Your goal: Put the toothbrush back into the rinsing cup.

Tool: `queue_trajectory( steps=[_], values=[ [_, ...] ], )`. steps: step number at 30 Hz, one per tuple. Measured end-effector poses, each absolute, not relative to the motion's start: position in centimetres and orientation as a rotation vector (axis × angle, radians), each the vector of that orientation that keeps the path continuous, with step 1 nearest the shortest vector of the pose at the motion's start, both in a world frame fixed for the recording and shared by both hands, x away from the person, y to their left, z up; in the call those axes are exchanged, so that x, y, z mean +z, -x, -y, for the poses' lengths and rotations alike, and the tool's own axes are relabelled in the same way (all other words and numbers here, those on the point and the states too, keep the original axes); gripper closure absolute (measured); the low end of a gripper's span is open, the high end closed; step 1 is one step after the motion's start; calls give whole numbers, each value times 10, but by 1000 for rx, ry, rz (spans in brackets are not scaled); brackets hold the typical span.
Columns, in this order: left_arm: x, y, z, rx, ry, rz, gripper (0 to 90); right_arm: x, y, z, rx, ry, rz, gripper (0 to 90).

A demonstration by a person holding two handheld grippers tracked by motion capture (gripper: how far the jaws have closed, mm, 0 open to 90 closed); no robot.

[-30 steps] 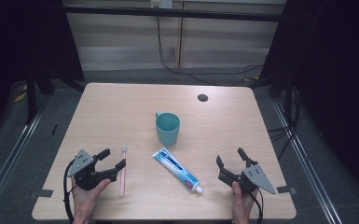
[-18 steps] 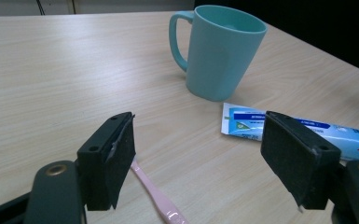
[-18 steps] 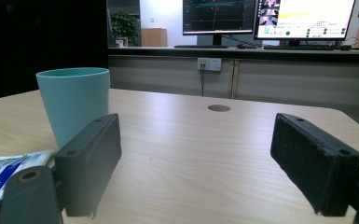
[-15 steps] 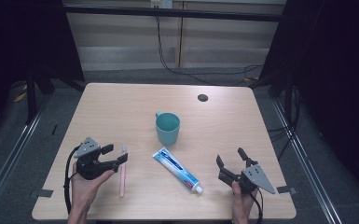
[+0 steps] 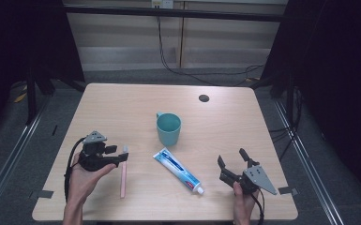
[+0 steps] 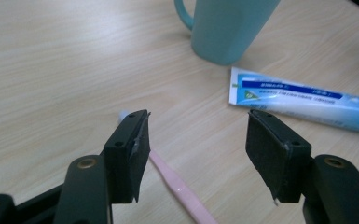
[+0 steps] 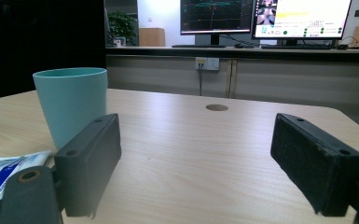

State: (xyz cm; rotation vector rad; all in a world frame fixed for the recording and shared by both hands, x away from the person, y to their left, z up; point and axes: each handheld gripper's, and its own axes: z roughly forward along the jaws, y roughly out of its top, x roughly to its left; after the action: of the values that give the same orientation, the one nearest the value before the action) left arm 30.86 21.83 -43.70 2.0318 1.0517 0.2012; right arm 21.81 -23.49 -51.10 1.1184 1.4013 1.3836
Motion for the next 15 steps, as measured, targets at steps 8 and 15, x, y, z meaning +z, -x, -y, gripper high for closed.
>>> queue_trajectory(
  steps=[8,15],
  values=[
    [-427,-317,-215,145,-2126,-1136,451,-511,-218,235,1393,-1115,-1407,153],
    [-423,-324,-214,80,-2226,-1183,503,-511,-218,235,1388,-1118,-1409,153]
  ],
)
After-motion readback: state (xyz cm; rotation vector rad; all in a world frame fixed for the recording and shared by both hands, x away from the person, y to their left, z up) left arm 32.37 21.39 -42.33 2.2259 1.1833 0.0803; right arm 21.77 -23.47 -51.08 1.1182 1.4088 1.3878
